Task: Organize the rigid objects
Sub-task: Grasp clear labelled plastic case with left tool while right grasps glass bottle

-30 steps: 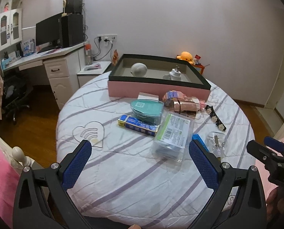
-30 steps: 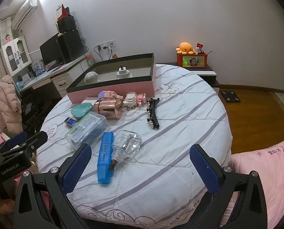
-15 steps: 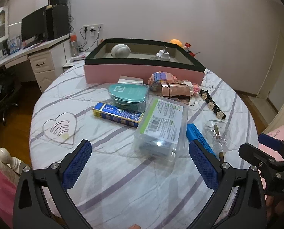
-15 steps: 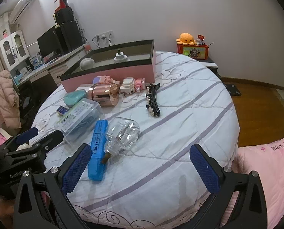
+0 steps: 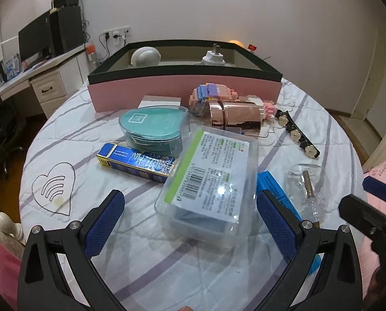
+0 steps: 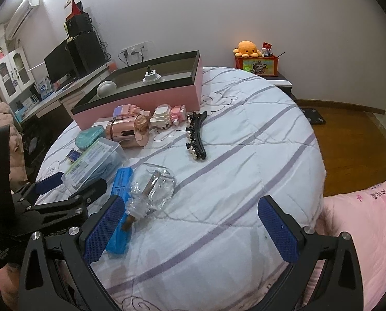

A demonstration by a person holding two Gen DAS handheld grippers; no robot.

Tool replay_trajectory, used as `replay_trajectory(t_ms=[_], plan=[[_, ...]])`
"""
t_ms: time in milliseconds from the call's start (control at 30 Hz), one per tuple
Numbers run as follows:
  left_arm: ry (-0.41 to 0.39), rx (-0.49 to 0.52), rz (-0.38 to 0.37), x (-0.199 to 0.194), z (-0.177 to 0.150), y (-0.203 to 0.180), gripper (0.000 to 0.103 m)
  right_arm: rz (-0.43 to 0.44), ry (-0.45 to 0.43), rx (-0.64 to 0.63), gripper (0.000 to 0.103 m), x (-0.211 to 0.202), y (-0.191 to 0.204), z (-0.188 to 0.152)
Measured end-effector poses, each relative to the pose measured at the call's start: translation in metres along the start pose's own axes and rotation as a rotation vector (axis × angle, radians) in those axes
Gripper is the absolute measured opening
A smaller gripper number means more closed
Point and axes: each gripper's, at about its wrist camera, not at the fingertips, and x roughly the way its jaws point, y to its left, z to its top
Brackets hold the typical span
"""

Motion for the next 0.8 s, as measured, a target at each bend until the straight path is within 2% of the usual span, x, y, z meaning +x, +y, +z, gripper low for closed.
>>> replay_trajectory(t_ms=[167, 233, 300, 433, 500, 600, 800], plan=[[0.012, -0.046, -0.046, 0.003, 0.003, 0.009, 0.099, 0.024, 0.012, -0.005, 0.103, 0.016, 0.007, 0.008], [0.026, -0.034, -0.047, 0.007, 0.003, 0.006, 0.094, 0.03, 0.023, -0.014, 0.1, 0.024, 0.012, 0.01], [0.036, -0.011, -0.029, 0.01, 0.003, 0.001, 0.083, 0.034, 0.038, -0.017, 0.096, 0.031, 0.015, 0.011], [0.052, 0.007, -0.023, 0.013, 0.004, -0.002, 0.076, 0.046, 0.056, -0.02, 0.087, 0.041, 0.015, 0.011], [0.054, 0.02, -0.027, 0.013, 0.004, -0.004, 0.068, 0.034, 0.062, -0.033, 0.083, 0.045, 0.015, 0.011], [0.051, 0.016, -0.043, 0.011, 0.003, -0.002, 0.068, 0.019, 0.058, -0.066, 0.081, 0.048, 0.016, 0.011], [0.038, -0.007, -0.083, 0.005, -0.001, 0.004, 0.067, -0.043, 0.033, -0.128, 0.068, 0.049, 0.02, 0.008]])
